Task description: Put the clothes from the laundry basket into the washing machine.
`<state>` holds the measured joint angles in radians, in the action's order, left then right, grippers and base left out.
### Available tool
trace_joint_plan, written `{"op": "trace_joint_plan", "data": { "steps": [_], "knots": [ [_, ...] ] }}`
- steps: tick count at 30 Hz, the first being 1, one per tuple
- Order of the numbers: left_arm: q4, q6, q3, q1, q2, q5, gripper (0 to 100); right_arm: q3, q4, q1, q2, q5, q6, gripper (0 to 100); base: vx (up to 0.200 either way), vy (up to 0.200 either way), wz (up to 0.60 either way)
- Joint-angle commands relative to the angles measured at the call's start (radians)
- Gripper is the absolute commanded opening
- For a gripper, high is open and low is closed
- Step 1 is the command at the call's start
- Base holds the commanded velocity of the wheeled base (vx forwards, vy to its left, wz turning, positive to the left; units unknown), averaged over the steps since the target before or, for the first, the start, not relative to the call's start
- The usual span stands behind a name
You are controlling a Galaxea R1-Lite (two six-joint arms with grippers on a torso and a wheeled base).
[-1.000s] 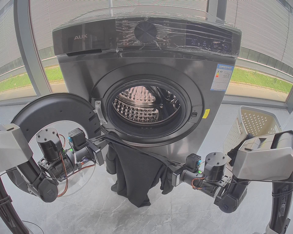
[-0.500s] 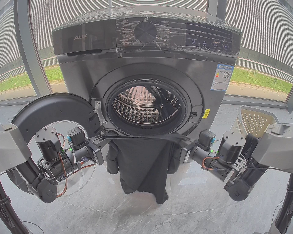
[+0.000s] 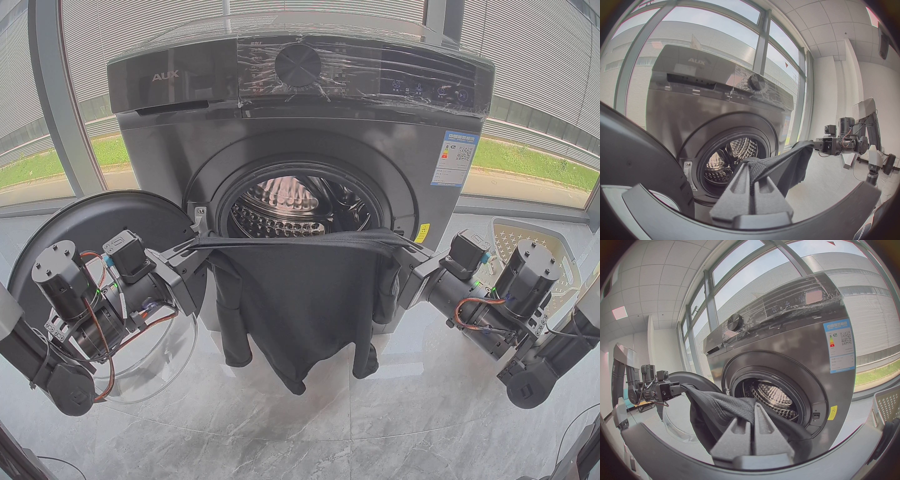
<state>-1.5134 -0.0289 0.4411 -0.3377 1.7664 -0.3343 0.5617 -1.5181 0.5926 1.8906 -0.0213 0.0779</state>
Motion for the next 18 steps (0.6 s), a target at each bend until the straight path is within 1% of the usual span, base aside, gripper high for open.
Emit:
{"op": "trace_joint_plan", "data": {
  "steps": [1,2,3,5,8,11,13,16,17,18],
  "knots": [
    [-0.001,0.0,-0.005,0.002,-0.05,0.004,0,0.0,-0.002,0.003,-0.019,0.001,0.0,0,0.0,0.0,0.0],
    [-0.001,-0.002,-0.005,0.002,-0.05,0.004,0,0.0,-0.002,0.003,-0.019,0.001,0.0,0,0.0,0.0,0.0],
    [-0.001,-0.008,-0.005,0.003,-0.051,0.006,0,0.001,-0.002,0.003,-0.024,0.015,-0.001,0,0.0,0.0,0.0],
    [-0.001,-0.012,-0.005,0.002,-0.05,0.014,0,0.003,-0.002,0.009,-0.03,0.026,-0.001,0,0.0,0.0,0.0],
    [-0.001,-0.012,0.002,-0.003,-0.05,0.035,0,0.014,-0.004,0.018,-0.039,0.027,-0.001,0,0.0,0.0,0.0],
    [-0.001,-0.012,0.007,-0.007,-0.05,0.038,0,0.027,-0.004,0.018,-0.041,0.029,-0.001,0,0.0,0.0,0.0],
    [-0.001,-0.012,0.01,-0.007,-0.051,0.04,0,0.053,-0.004,0.023,-0.041,0.034,0.002,0,0.0,0.0,0.0],
    [-0.001,-0.012,0.013,-0.004,-0.051,0.04,0,0.06,-0.004,0.024,-0.041,0.044,0.003,0,0.0,0.0,0.0],
    [-0.001,-0.012,0.018,0.0,-0.051,0.041,0,0.06,-0.004,0.024,-0.041,0.058,0.003,0,0.0,0.0,0.0],
    [-0.001,-0.012,0.018,0.0,-0.051,0.041,0,0.06,-0.004,0.024,-0.041,0.058,0.003,0,0.0,0.0,0.0]
  ]
}}
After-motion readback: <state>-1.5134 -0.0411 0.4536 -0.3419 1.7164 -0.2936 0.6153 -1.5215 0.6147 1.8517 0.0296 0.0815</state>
